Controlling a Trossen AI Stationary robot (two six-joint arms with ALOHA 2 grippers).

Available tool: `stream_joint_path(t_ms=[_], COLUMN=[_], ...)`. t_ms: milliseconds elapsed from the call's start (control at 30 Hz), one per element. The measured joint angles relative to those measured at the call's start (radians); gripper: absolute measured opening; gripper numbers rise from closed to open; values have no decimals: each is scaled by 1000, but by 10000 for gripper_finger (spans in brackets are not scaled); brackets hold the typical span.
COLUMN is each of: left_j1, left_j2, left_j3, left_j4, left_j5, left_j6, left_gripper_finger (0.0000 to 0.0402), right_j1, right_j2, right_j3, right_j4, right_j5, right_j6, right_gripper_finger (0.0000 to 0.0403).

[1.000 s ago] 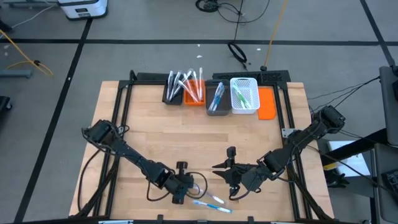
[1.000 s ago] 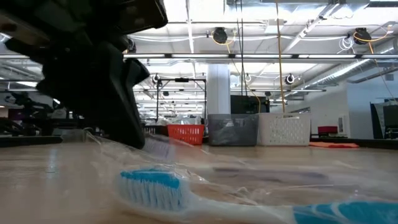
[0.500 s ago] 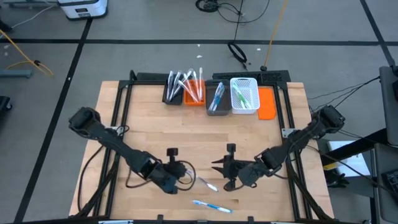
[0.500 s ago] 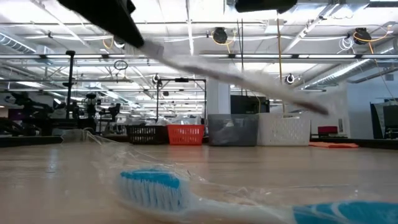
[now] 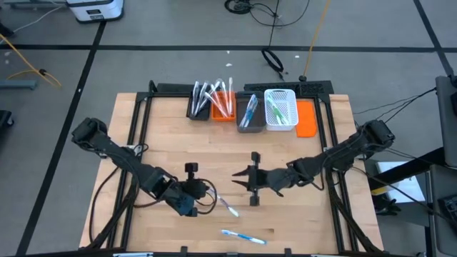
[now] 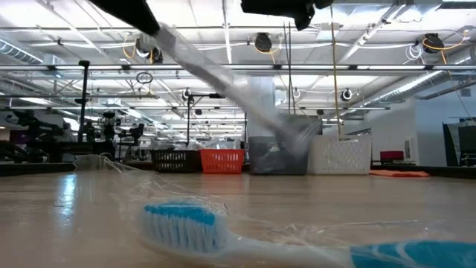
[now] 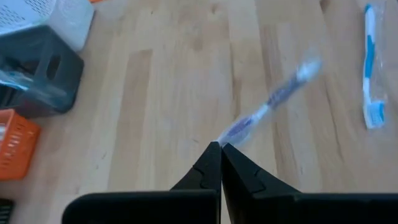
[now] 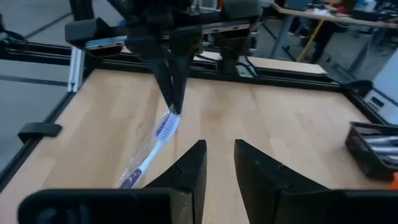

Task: Pick & Place Toothbrushes
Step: Put the purple toothbrush into the black basket

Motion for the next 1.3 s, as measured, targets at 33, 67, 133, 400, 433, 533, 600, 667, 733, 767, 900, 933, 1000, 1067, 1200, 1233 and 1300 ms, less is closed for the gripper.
stream_joint_path(t_ms=[33, 67, 133, 400, 433, 533, 600, 667, 733, 767, 900, 933, 1000, 1067, 1200, 1233, 1300], left_j1=[-2, -4, -7, -8, -12, -13, -16, -18, -18, -18, -18, -18, -18, -20, -20, -20, -20], left_j2=[-4, -7, -10, -27, -33, -48, -50, -51, -52, -52, -52, -52, -52, -52, -52, -52, -52], left_j3=[0, 0, 0, 0, -1, 1, 0, 0, 0, 0, 0, 0, 0, 0, 0, 0, 0], left_j4=[1, 4, 12, 4, 3, 25, 24, 39, 57, 62, 69, 67, 66, 66, 67, 67, 66], left_j5=[-6, -10, -31, -59, -59, -78, -81, -88, -90, -90, -104, -104, -104, -105, -104, -104, -105], left_j6=[-5, -7, -2, 21, 25, 34, 36, 50, 73, 82, 88, 88, 88, 88, 88, 88, 87], left_gripper_finger=[0, 0, 0, 0, 0, 0, 0, 0, 0, 0, 0, 0, 0, 0, 0, 0, 0], right_j1=[-9, -18, -34, -53, -53, -54, -59, -68, -73, -78, -110, -116, -129, -138, -147, -151, -152], right_j2=[0, 0, 0, 2, 2, 2, 2, 17, 34, 42, 87, 94, 106, 112, 124, 128, 133], right_j3=[0, 0, 0, 0, 0, 0, 0, 0, 0, -1, 0, -1, 0, 0, 0, 1, -1], right_j4=[9, 14, 16, 2, 2, 5, 11, 22, 18, 20, 111, 122, 146, 142, 151, 152, 149], right_j5=[-23, -49, -107, -141, -141, -142, -142, -142, -143, -146, -232, -251, -274, -272, -281, -299, -324], right_j6=[-8, -12, -1, 21, 21, 21, 23, 42, 46, 46, 45, 46, 47, 47, 48, 51, 71], right_gripper_finger=[73, 73, 73, 73, 73, 73, 73, 73, 74, 76, 86, 89, 94, 99, 107, 109, 113])
